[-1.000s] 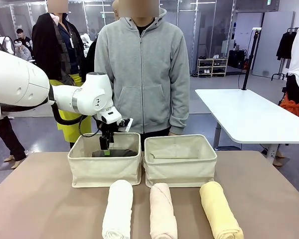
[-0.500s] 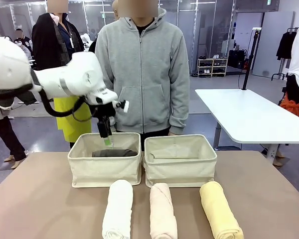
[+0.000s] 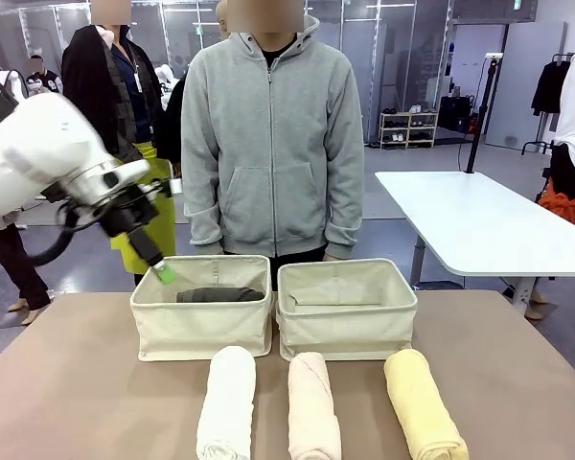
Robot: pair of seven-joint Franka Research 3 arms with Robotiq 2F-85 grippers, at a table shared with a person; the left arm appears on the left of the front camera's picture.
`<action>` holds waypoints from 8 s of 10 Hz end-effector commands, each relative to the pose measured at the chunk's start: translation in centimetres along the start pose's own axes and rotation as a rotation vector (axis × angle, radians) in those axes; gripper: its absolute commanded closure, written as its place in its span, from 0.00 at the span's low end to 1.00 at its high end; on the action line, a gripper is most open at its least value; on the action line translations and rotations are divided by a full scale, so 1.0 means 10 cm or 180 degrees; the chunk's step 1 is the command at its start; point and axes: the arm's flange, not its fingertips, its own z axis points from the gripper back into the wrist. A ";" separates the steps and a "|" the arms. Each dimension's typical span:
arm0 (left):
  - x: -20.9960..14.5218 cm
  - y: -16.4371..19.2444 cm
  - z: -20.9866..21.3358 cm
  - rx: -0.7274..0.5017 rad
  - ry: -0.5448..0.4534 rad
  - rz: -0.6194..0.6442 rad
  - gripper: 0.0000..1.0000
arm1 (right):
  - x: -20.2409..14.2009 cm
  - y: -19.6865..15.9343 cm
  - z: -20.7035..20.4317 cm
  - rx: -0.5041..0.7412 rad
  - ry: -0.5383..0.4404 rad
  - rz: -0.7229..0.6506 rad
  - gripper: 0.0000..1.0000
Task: Divide the towels into two baskets.
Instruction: Pick up one hotel-folded towel from the bottom of the table and place it in the Fabric basket indicated by the person.
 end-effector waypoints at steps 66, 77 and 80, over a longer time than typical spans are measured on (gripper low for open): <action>-1.00 -1.68 -0.64 0.1071 -0.0047 0.0970 0.70 | -0.01 0.03 0.01 0.0028 -0.0015 0.0017 0.00; -0.43 -1.54 -0.02 0.1930 0.0246 -0.0692 0.63 | -0.01 0.03 0.01 0.0028 -0.0015 0.0017 0.00; 0.25 -0.89 0.18 0.1779 0.0630 -0.1499 0.63 | -0.01 0.03 0.01 0.0028 -0.0015 0.0017 0.00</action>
